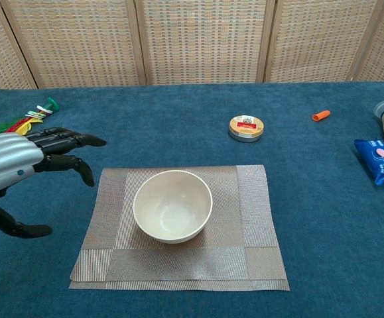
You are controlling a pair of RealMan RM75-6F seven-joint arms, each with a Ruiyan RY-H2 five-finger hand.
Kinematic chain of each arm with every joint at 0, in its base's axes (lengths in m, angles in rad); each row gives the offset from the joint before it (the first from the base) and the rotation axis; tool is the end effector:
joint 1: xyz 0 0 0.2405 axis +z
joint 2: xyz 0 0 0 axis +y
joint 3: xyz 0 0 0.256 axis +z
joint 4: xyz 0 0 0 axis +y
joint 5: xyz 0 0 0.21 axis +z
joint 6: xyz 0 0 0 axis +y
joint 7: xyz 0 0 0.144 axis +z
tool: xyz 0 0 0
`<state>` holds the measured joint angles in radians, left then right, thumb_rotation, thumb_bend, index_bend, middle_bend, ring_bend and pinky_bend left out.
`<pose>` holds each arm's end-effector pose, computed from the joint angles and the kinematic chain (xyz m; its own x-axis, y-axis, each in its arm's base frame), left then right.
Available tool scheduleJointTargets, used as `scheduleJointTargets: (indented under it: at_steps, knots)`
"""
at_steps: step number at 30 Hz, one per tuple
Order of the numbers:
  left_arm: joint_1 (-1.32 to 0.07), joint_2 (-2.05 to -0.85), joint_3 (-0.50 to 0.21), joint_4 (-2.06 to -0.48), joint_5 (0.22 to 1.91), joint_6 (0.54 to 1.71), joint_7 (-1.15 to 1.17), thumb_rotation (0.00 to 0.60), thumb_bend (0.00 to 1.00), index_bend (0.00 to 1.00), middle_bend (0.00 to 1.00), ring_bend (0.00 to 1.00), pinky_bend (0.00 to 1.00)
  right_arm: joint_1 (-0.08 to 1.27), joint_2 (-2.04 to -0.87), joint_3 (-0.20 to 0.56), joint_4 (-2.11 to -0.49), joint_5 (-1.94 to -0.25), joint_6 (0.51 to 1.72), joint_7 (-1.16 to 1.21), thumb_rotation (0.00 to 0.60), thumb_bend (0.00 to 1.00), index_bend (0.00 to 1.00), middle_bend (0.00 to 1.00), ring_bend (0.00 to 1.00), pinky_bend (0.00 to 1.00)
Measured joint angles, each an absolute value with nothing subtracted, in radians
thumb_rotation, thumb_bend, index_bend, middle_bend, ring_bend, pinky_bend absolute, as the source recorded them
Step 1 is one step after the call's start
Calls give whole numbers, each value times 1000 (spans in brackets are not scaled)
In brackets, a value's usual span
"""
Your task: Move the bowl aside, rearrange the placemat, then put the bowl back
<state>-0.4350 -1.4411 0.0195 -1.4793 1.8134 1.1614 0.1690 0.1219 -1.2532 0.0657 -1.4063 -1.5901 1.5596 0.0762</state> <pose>-0.2038 0.2303 0.0034 0.5576 0.1351 0.8190 0.6733 -0.6507 -0.3511 -0.3141 -0.1970 0.1411 0.3853 0.1004 0.9173 -0.9099 -0.1241 0.3957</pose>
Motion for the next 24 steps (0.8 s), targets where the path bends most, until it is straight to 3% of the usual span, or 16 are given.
scheduleJointTargets:
  at_steps: [3,8,24]
  knots:
    - [-456,-1461,14,-1488,1797,1130,194,600,208,294,0,0,0,121,-1253,67,-1405,-1590,1562,84,600,125,155,0,0,0]
    - [-490,-1490,4,-1499,1771,1088,227,600,317,315,0,0,0,122,-1252,70,-1402,-1588,1562,96,600,125,157,0,0,0]
    - [-586,-1594,-24,-1490,1691,963,348,600,326,360,0,0,0,120,-1249,76,-1398,-1585,1568,120,600,124,158,0,0,0]
